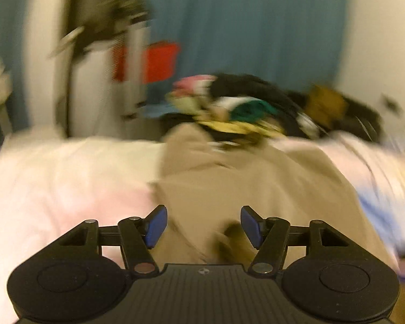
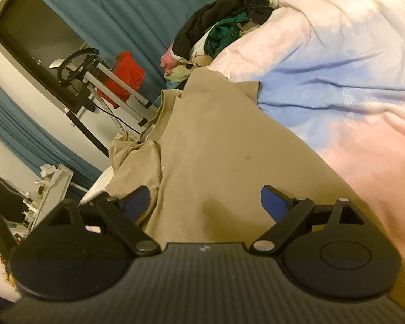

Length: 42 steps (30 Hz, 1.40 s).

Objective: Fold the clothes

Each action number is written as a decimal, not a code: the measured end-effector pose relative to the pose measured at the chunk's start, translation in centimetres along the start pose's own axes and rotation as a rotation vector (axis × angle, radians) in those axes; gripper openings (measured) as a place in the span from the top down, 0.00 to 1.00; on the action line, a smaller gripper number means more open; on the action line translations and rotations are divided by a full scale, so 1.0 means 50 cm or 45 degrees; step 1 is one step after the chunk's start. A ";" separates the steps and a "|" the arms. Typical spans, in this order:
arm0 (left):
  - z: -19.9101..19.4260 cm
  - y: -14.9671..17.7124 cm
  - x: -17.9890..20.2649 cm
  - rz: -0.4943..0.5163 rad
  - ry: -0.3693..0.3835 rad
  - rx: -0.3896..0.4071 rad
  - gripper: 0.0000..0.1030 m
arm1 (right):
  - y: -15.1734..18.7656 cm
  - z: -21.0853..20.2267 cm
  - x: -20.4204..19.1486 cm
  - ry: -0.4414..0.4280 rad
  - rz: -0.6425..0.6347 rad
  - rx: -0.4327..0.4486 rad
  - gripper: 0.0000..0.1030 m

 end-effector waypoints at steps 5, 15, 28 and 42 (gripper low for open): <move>0.063 -0.031 -0.059 -0.189 0.020 -0.052 0.71 | 0.003 0.006 0.001 0.015 -0.017 -0.003 0.12; 0.005 -0.129 -0.167 -0.189 -0.015 0.052 0.97 | 0.016 0.025 0.003 0.041 -0.045 -0.031 0.12; -0.033 -0.258 -0.575 -0.364 -0.680 0.007 0.85 | 0.038 0.052 -0.024 0.134 -0.198 -0.027 0.12; -0.153 0.040 -0.497 -0.870 -0.023 -0.090 0.29 | 0.060 0.040 -0.058 0.100 -0.237 -0.039 0.12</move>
Point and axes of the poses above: each gripper's, at about its wrist camera, not at the fingertips, and z roughly the way its jaws point, x to its right, y to its underside, the point moved 9 cm from there along z, roughly the way its jaws point, and after that the axes turned 6 degrees about -x, right-handed, at the moved point
